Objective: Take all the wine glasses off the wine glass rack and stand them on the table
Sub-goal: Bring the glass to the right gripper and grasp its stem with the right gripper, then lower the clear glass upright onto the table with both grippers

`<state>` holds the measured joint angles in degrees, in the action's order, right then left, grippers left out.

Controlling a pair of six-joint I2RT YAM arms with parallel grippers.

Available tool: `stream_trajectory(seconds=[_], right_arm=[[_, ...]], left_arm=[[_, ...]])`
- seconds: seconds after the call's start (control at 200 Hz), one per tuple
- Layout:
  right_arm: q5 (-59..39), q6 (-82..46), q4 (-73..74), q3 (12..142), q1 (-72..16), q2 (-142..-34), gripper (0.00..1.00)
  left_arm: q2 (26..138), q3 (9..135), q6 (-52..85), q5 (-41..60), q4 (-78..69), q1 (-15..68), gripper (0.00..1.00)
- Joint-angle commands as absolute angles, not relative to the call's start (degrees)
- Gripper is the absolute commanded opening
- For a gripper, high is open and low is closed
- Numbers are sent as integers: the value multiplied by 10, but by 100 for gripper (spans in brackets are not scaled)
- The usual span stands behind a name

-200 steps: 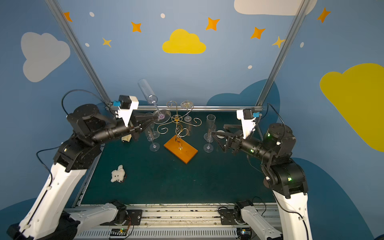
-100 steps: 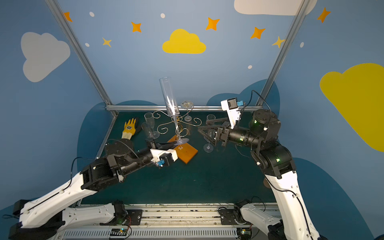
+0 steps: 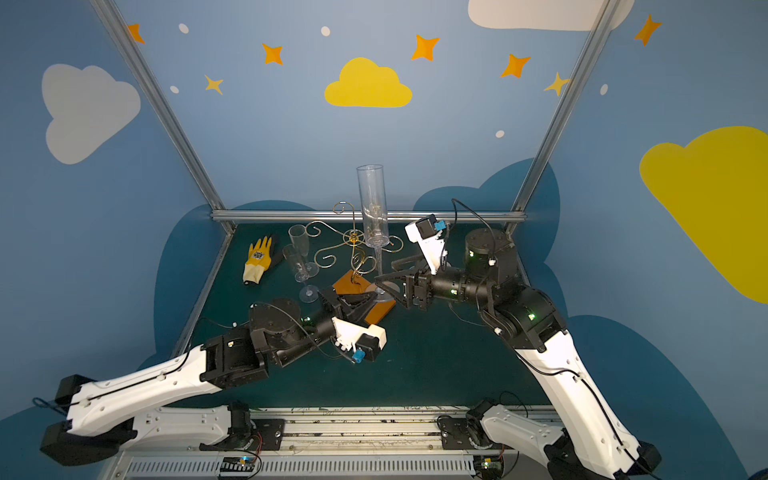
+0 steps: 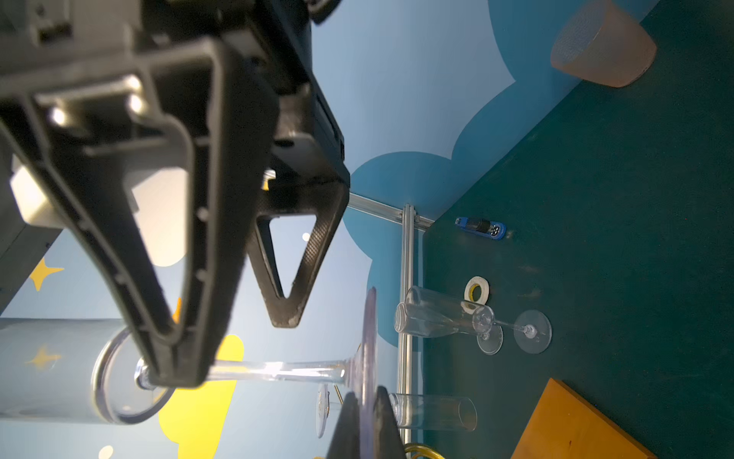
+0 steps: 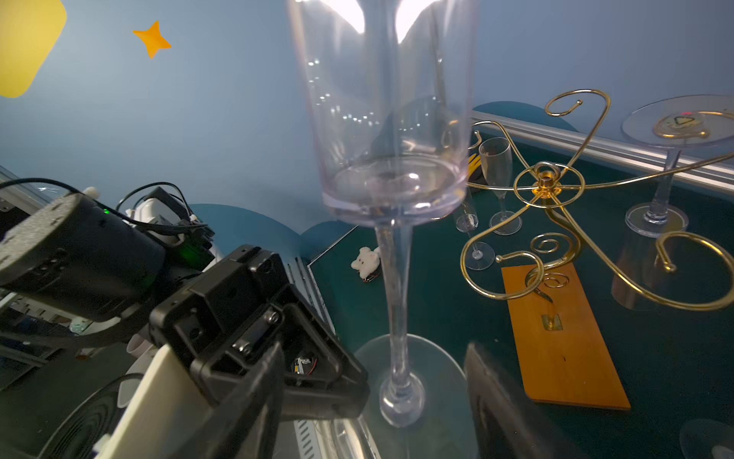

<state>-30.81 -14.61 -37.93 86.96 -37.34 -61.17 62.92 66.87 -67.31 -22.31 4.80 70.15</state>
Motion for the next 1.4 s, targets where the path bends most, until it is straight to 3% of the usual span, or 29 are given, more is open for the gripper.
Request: stream_trajectory(seconds=[0.0, 0.185, 0.561, 0.661, 0.706, 0.856, 1.006, 1.186, 1.322, 1.397], right_arm=[[-279, -130, -365, 860, -385, -611, 67], [-265, -127, -345, 841, -400, -608, 53], [-250, -125, -326, 816, -416, -593, 9], [-249, -124, -325, 812, -417, -590, 2], [-250, -125, -323, 808, -418, -588, 0], [-251, -124, -306, 790, -419, -575, 0], [-234, -99, -292, 765, -421, -551, 0], [-216, -56, -267, 720, -421, -516, 0], [-244, -32, -226, 671, -423, -490, 0], [-259, -25, -192, 637, -426, -474, 0]], left_arm=[[627, 667, -678, -237, 1, 710, 3], [632, 661, -683, -250, -8, 723, 3], [641, 660, -693, -263, -10, 737, 3], [640, 659, -693, -264, -11, 740, 3], [638, 656, -691, -262, -17, 743, 9], [612, 634, -649, -237, -51, 749, 44], [571, 634, -522, -215, -54, 749, 66], [526, 657, -297, -138, -23, 715, 85], [514, 687, -96, 47, 24, 613, 88], [512, 683, -18, 98, 3, 566, 89]])
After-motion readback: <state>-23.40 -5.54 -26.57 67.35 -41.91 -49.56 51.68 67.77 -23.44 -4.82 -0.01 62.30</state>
